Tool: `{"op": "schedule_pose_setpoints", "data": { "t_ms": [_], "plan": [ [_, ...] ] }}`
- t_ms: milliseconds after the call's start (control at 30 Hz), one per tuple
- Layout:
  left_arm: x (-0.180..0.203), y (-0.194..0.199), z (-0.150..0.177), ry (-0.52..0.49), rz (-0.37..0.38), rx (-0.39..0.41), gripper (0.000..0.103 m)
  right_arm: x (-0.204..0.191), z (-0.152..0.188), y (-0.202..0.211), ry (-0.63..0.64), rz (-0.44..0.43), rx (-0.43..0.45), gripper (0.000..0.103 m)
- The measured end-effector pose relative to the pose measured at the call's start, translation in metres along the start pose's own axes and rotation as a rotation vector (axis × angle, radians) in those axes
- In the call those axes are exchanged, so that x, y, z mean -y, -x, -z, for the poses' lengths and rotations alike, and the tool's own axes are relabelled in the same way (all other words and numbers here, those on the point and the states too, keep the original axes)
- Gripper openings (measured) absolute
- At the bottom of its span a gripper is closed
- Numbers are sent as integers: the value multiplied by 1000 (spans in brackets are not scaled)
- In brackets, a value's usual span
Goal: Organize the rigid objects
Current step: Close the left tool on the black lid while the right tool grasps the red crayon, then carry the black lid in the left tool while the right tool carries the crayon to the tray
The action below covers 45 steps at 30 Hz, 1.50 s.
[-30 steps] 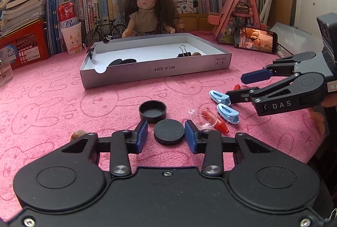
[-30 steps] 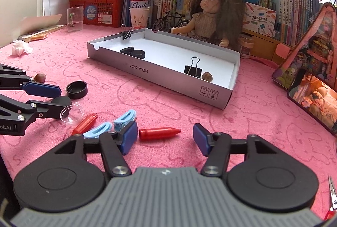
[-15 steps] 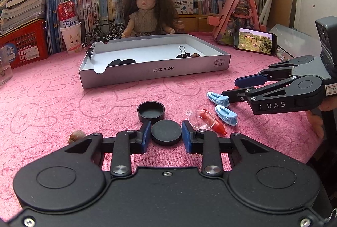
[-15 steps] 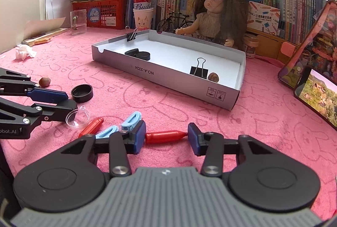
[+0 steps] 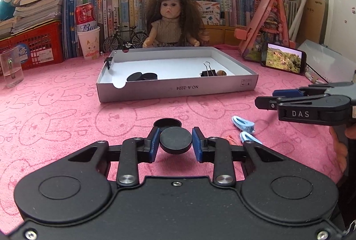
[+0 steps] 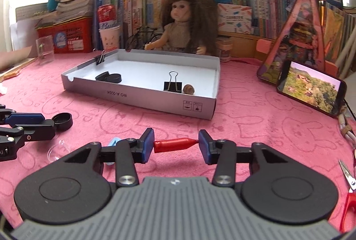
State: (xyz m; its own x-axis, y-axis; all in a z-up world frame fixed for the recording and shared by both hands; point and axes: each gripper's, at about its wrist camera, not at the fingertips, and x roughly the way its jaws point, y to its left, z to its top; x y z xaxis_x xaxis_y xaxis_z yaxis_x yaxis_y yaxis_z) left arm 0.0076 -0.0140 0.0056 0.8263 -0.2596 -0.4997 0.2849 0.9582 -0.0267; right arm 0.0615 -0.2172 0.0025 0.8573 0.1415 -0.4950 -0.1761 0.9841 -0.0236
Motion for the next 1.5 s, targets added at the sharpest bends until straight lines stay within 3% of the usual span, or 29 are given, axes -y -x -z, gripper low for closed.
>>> {"op": "schedule_pose_setpoints", "data": {
  "t_ms": [267,833,1200,1500],
  "plan": [
    [0,-3,-12,12,-12,26,29,-3,-8,-3,-51,41,6,49],
    [-5,-13,-31,48,-16,49,29,-11,-20,-7,-96,44,37,49],
    [-24,-30,-67,88,-31,83,29,-4,-43,-22,-181,50,39,49],
    [-53,-73,-102,133,-65,16,29,11,-69,-51,-260,45,-24,49]
  ]
}}
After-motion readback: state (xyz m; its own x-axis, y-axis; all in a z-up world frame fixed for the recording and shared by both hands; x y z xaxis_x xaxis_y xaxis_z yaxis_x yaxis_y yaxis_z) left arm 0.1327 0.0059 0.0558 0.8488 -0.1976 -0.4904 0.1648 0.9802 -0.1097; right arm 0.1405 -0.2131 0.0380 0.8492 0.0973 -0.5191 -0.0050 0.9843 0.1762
